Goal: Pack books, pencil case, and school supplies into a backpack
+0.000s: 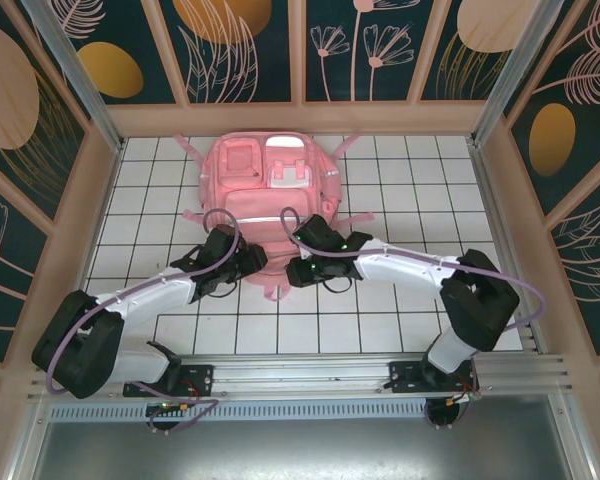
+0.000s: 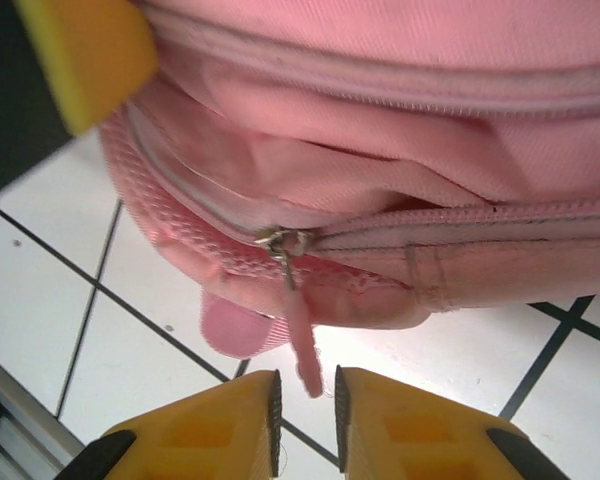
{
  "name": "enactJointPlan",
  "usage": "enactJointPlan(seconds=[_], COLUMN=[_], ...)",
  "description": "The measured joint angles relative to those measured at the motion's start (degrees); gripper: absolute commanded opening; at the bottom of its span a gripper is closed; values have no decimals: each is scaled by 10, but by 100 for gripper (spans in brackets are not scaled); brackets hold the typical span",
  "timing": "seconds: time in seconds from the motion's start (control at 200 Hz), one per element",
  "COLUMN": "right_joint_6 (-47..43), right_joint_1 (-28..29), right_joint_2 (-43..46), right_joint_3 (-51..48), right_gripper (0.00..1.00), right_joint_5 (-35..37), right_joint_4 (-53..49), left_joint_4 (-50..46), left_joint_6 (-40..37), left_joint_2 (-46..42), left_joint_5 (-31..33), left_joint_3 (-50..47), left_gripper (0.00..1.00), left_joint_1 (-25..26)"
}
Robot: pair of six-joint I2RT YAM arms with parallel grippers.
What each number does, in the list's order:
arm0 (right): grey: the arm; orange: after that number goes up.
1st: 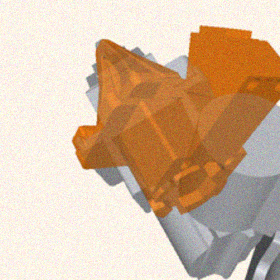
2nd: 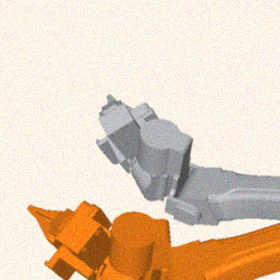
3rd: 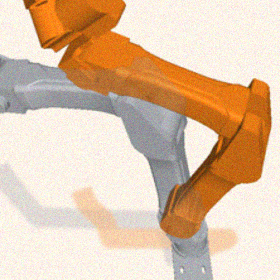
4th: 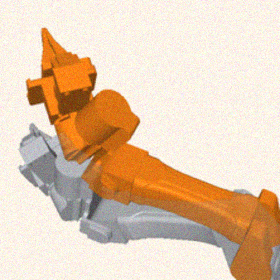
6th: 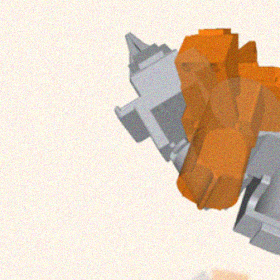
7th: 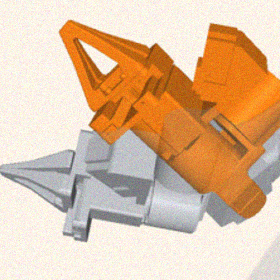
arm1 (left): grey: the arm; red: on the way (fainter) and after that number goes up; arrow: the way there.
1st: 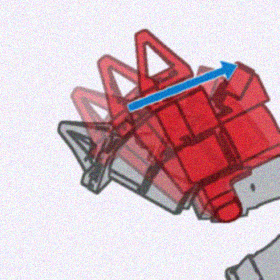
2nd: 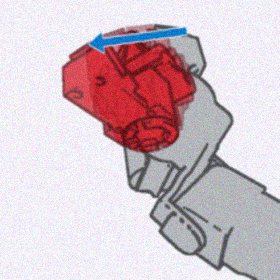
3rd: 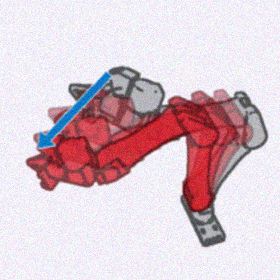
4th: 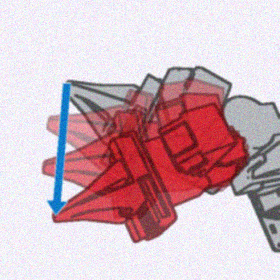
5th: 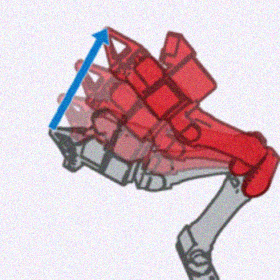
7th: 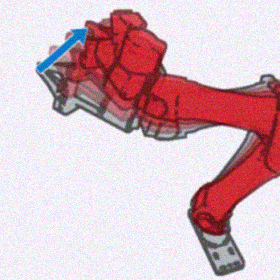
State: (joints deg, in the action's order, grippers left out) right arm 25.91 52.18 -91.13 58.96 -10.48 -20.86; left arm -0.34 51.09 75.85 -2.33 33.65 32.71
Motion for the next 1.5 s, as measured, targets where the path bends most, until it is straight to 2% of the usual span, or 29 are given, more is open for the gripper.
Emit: enactJointPlan(seconds=[0.12,0.726,0.851,0.956,1.031,1.071,1.156,1.271,1.366,1.416,1.501], right_joint_6=[6,43,48,53,49,50,49,44,34,28,14], right_joint_1=[0,0,0,0,0,-1,-4,-19,-37,-48,-67], right_joint_2=[5,2,-1,-14,-19,-19,-18,-2,18,27,36], right_joint_3=[-7,-64,-64,-58,-52,-50,-48,-48,-48,-48,-48], right_gripper=[30,30,22,0,0,0,0,0,0,0,0], right_joint_5=[0,-26,-31,-32,-33,-33,-33,-41,-46,-49,-61], right_joint_4=[27,91,101,109,110,109,106,82,59,47,31], left_joint_4=[2,2,2,2,2,4,5,0,-6,-7,-6], left_joint_6=[0,0,0,1,2,1,-1,-12,-27,-35,-40], left_joint_2=[0,0,-1,-1,-1,-1,-1,-1,-1,-1,0], left_joint_5=[0,1,1,1,1,1,3,18,29,30,31], left_joint_3=[0,0,0,0,0,0,0,1,5,5,5], left_gripper=[53,51,51,56,62,62,52,22,6,0,0], left_joint_1=[0,1,1,1,1,2,3,2,5,6,7])
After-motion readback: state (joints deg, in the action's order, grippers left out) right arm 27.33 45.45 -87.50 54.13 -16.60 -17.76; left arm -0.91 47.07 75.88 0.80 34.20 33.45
